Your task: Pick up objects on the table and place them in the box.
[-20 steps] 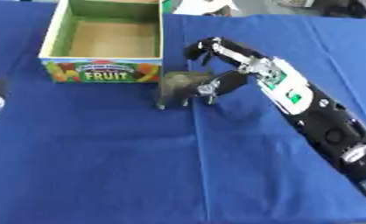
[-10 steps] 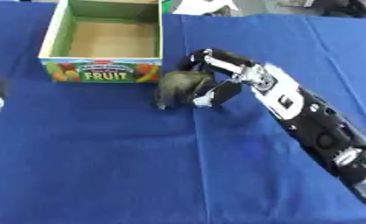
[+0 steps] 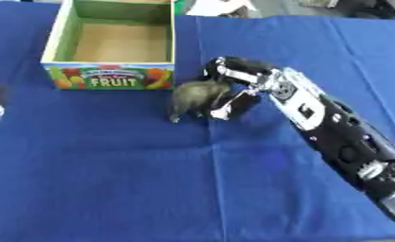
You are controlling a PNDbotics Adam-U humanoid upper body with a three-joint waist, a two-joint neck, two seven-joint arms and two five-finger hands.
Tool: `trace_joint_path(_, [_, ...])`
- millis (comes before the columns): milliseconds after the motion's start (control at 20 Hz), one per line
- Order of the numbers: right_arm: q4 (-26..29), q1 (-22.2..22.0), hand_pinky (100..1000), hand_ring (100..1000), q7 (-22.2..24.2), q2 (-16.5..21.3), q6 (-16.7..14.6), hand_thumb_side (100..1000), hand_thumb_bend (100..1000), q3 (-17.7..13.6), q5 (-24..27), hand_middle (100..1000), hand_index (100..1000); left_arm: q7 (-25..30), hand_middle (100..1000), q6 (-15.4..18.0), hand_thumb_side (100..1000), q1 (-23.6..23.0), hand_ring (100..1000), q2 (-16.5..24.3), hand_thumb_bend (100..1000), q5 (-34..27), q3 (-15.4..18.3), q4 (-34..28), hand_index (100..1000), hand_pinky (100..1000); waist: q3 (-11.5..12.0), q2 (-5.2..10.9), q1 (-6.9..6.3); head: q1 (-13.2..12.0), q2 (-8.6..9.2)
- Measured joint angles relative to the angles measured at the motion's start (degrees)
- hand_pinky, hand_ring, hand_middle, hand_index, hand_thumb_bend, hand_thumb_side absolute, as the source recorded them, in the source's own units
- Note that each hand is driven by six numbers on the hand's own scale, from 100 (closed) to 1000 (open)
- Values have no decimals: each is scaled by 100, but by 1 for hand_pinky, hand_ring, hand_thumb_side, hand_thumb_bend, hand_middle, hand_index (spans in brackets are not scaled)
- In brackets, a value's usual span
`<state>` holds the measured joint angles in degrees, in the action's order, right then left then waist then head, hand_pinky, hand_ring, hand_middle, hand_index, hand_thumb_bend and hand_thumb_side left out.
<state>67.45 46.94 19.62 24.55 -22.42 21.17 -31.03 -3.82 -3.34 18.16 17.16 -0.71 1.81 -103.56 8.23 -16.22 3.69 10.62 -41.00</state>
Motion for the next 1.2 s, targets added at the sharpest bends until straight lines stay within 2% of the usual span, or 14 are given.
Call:
trace_joint_path(100, [1, 0, 569, 538, -158, -1, 15, 100, 111, 0, -104, 455, 577, 0, 571, 0, 100, 0, 606, 0, 420, 0, -9, 2, 689, 469, 0, 0, -1, 0, 0])
trace_joint_path(400, [1, 1, 528, 462, -674, -4, 95, 100, 100, -14, -272, 369, 506, -1, 570, -1, 100, 0, 606, -1, 418, 0, -20, 16, 689, 469, 2, 0, 0, 3, 0])
trace_joint_path(650, [93, 80, 534, 459, -879, 50, 155, 100, 100, -55, -197, 365, 504, -1, 570, -2, 100, 0, 605, -1, 415, 0, -21, 16, 689, 470, 1, 0, 11, -13, 0])
trace_joint_path(1000, [445, 381, 545, 460, -860, 451, 256, 100, 100, -148, 66, 366, 504, -1, 570, -2, 100, -5, 605, 0, 413, 0, -23, 16, 689, 470, 6, 37, 46, -41, 0])
trace_joint_path(1200, [499, 575, 551, 465, -887, 625, 315, 100, 100, -266, 72, 372, 509, 9, 570, -8, 100, -2, 605, 1, 413, 0, -25, 16, 689, 470, 106, 39, 102, -30, 1])
